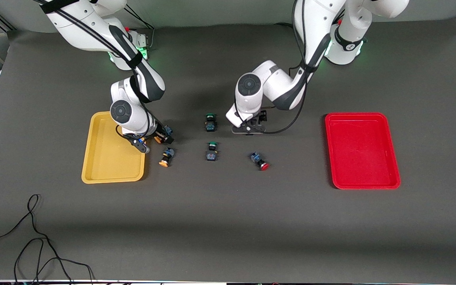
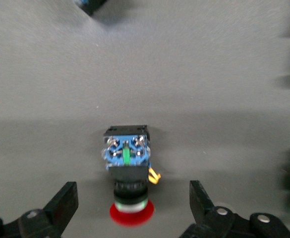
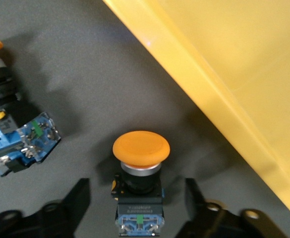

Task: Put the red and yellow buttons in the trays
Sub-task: 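Grasp the yellow button while the left gripper grasps the red button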

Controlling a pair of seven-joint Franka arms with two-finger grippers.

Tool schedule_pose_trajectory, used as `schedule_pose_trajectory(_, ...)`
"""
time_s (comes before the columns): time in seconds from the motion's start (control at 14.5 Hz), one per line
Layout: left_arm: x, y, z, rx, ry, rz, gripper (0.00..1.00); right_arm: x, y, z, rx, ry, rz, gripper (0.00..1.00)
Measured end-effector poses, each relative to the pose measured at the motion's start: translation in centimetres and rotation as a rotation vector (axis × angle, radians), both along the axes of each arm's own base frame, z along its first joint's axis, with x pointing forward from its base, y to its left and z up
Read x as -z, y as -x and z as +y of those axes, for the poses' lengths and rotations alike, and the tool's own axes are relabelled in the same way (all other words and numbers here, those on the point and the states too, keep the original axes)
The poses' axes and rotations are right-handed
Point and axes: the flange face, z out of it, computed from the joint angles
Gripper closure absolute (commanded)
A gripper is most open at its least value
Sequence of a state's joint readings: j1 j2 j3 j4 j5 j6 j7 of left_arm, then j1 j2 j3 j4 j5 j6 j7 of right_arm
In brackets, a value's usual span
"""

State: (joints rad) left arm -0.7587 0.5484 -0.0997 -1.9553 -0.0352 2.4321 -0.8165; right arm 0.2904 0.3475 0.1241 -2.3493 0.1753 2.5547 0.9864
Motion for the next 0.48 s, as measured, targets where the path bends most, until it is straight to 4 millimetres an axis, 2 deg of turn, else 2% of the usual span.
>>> schedule_pose_trajectory(0.07, 0.9, 0.0, 0.1, -0.001, -0.002, 0.003, 0.01, 0.0, 0.0, 0.0, 0.000, 0.000, 0.000, 0.91)
schedule_pose_trajectory(0.21, 1.6, 0.0, 0.2, -0.002, -0.007, 0.007, 0.55, -0.1, 0.0, 0.0, 0.000, 0.000, -0.001, 0.95)
schedule_pose_trajectory(0.28, 1.6, 0.0, 0.2, -0.003, -0.007, 0.006, 0.68, -0.4, -0.1, 0.1, -0.001, -0.001, -0.001, 0.95)
schedule_pose_trajectory(0.35, 1.5, -0.1, 0.2, -0.007, -0.007, 0.005, 0.75, -0.8, -0.2, 0.2, -0.003, -0.002, 0.001, 0.95)
schedule_pose_trajectory(0.41, 1.5, -0.1, 0.2, -0.015, -0.006, 0.003, 0.87, -1.7, -0.3, 0.4, -0.007, -0.003, 0.005, 0.95)
schedule_pose_trajectory(0.48, 1.4, -0.2, 0.1, -0.023, -0.006, 0.002, 0.90, -3.1, -0.5, 0.5, -0.010, -0.004, 0.008, 0.95)
